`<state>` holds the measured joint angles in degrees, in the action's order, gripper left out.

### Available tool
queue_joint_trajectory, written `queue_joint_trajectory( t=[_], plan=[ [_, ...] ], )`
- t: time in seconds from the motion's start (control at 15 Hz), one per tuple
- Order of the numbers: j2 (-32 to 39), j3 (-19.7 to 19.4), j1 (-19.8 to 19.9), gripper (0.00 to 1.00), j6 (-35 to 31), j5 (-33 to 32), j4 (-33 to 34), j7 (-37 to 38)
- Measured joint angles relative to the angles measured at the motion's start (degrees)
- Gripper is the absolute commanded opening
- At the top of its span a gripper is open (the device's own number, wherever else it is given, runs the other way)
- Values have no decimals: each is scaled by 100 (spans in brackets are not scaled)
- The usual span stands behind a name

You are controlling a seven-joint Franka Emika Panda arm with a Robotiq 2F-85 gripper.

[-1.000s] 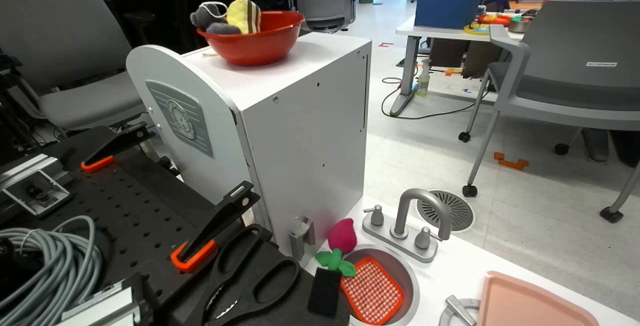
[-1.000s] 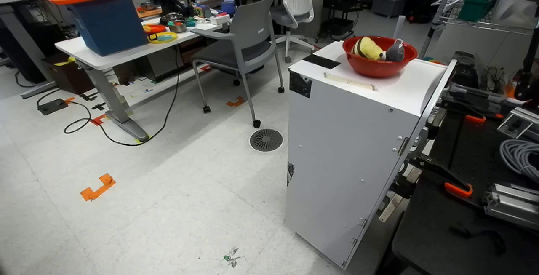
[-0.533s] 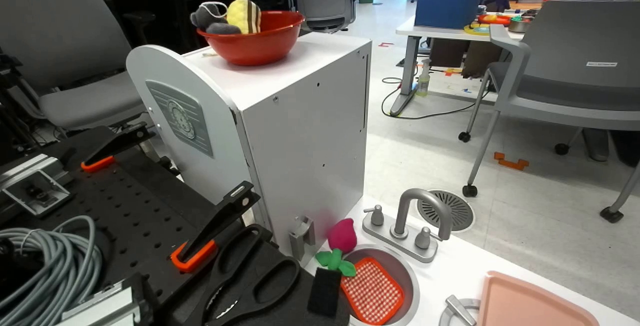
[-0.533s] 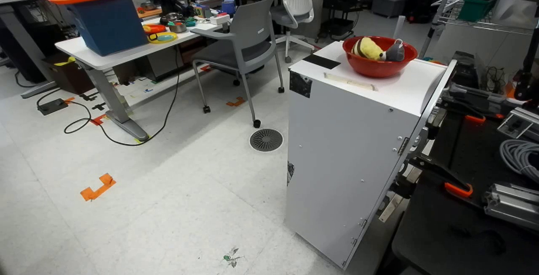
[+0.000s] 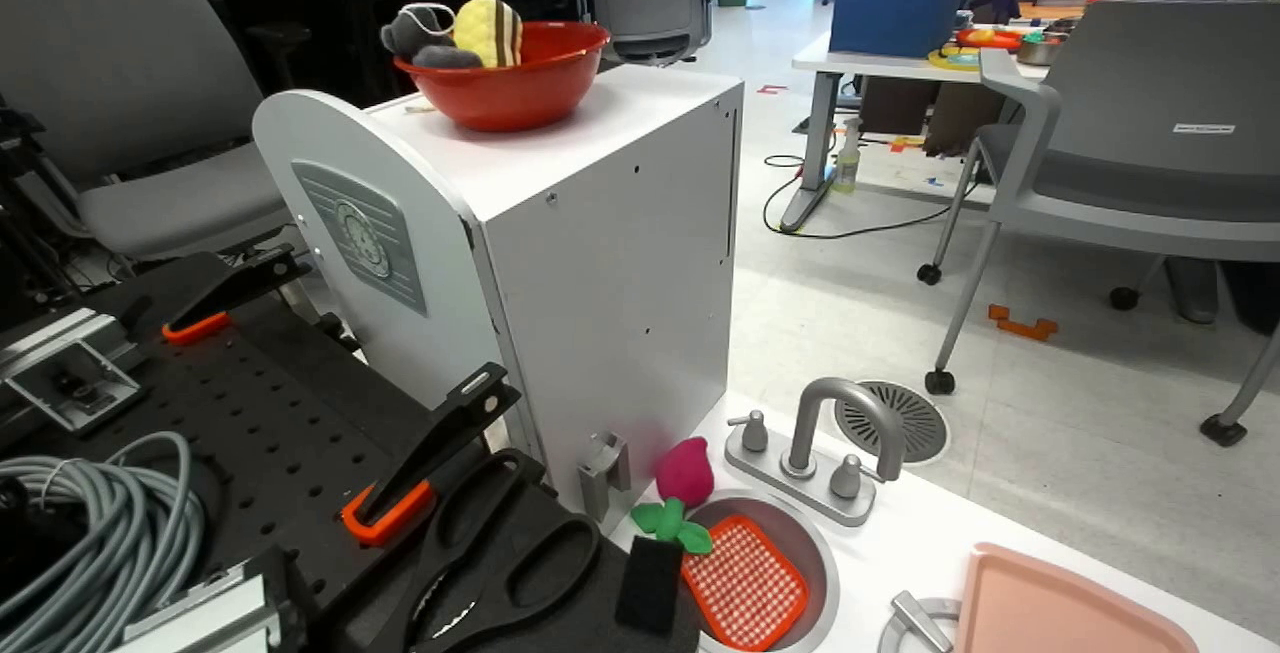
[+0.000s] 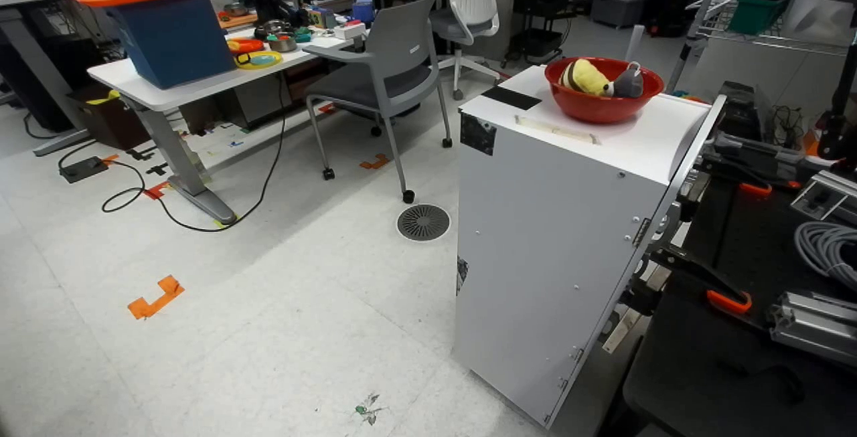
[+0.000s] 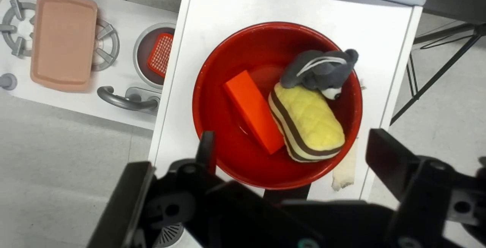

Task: Put the bear plush toy on the fridge

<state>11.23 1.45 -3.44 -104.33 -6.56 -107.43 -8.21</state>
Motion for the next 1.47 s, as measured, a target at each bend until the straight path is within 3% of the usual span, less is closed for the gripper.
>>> queue_joint_trajectory(
  t=[0.47, 1.47],
  plan=[
    [2, 78, 9, 100, -75, 602, 134, -685],
    [9, 92, 11, 100, -69, 473, 99, -705]
  ],
)
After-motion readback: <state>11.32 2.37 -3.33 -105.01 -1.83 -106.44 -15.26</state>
